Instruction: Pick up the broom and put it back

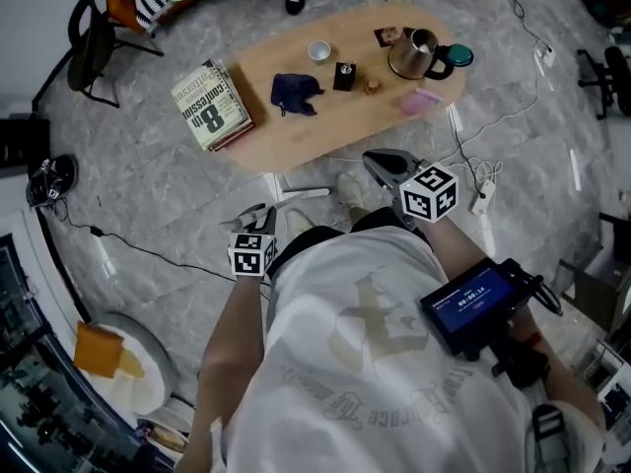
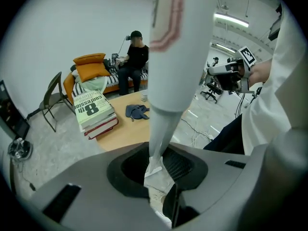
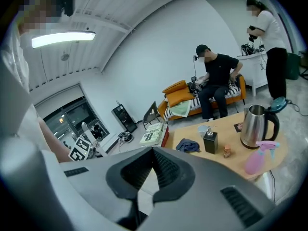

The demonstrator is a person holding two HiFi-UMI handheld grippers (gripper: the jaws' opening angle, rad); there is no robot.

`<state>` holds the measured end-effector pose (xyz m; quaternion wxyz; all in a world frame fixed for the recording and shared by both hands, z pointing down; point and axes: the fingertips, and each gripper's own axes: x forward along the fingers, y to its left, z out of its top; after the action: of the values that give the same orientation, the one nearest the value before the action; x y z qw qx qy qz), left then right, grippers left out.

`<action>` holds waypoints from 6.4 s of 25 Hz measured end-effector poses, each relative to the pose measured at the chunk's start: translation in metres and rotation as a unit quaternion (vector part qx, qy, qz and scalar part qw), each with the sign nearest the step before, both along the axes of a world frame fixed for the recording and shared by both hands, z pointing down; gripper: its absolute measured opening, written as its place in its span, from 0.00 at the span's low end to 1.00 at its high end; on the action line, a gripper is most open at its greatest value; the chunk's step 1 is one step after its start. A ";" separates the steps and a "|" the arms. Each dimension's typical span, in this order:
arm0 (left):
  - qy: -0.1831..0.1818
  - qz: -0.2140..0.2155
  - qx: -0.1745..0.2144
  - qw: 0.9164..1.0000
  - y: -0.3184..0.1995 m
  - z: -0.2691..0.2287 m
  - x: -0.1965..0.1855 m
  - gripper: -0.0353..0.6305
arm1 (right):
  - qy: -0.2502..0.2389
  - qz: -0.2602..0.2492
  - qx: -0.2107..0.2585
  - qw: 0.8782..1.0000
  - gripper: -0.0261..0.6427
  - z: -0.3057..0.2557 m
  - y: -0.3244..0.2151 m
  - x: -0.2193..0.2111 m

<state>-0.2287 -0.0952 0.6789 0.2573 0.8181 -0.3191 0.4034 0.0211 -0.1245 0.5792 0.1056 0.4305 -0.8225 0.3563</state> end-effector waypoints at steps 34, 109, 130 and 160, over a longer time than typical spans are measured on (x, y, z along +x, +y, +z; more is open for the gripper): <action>0.018 0.073 -0.013 0.997 -0.100 0.045 0.046 0.19 | 0.047 0.118 -0.017 0.992 0.06 -0.011 0.024 0.030; 0.153 0.019 0.061 0.986 0.049 -0.076 0.045 0.28 | 0.031 0.081 0.035 0.996 0.06 -0.018 0.130 0.017; 0.196 0.052 0.122 0.972 0.076 -0.137 0.055 0.07 | 0.021 0.093 0.094 0.991 0.06 -0.057 0.151 -0.003; 0.226 0.062 0.109 0.966 0.077 -0.147 0.065 0.07 | 0.032 0.086 0.101 0.991 0.06 -0.066 0.149 -0.011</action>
<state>-0.1639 -0.0185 0.5316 0.2064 0.9293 -0.2436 0.1855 0.0100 0.0246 0.5131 0.0570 0.5191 -0.8107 0.2647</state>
